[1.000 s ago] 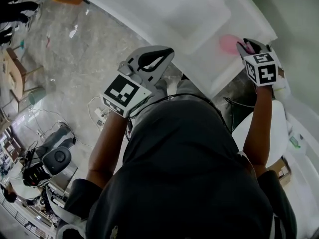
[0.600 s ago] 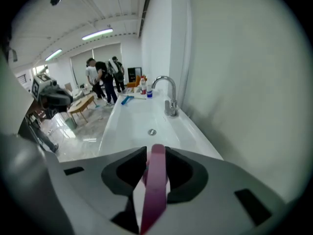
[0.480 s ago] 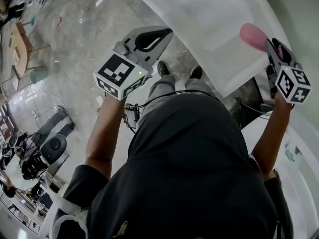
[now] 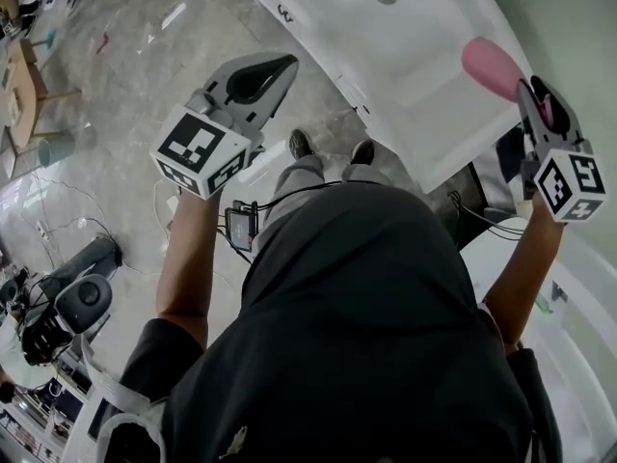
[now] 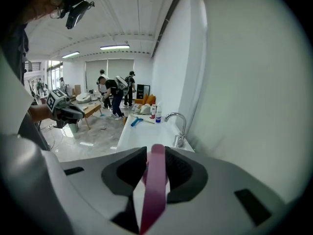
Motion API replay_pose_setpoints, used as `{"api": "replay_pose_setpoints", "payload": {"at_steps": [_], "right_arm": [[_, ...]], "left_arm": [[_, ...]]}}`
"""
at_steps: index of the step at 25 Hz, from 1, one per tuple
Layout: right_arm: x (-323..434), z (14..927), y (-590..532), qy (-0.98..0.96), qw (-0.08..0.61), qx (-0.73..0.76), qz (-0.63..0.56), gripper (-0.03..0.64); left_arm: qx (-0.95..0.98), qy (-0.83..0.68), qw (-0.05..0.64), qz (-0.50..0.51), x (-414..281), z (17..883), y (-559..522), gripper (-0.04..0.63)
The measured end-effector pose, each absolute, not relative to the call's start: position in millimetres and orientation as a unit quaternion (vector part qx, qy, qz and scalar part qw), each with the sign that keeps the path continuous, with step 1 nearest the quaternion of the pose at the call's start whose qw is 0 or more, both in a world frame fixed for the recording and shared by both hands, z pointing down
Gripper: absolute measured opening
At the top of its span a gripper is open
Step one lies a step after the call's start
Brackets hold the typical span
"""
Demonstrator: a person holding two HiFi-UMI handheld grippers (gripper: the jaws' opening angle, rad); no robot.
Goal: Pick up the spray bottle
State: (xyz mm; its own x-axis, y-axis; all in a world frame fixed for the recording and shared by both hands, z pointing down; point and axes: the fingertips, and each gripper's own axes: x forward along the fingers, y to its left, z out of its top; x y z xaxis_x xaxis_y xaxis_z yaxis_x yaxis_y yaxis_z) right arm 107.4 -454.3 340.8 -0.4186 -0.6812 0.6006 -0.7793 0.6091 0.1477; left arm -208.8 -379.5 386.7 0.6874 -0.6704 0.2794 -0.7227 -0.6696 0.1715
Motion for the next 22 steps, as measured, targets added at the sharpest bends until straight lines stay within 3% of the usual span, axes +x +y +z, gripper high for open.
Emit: {"api": "replay_pose_setpoints", "payload": {"at_steps": [13,22], "right_arm": [[66.7,318.3,-407.1,-0.827,0.314,0.464,0.04,0.115],[53.4,400.2,-425.7,-0.818,0.35,0.444,0.106,0.115]], "left_arm": [[0.919,-0.372,0.119,0.061,-244.7,379.1,-343.0,0.005],[0.923,-0.345,0.148,0.091,-243.5,407.5,-359.2,0.005]]}}
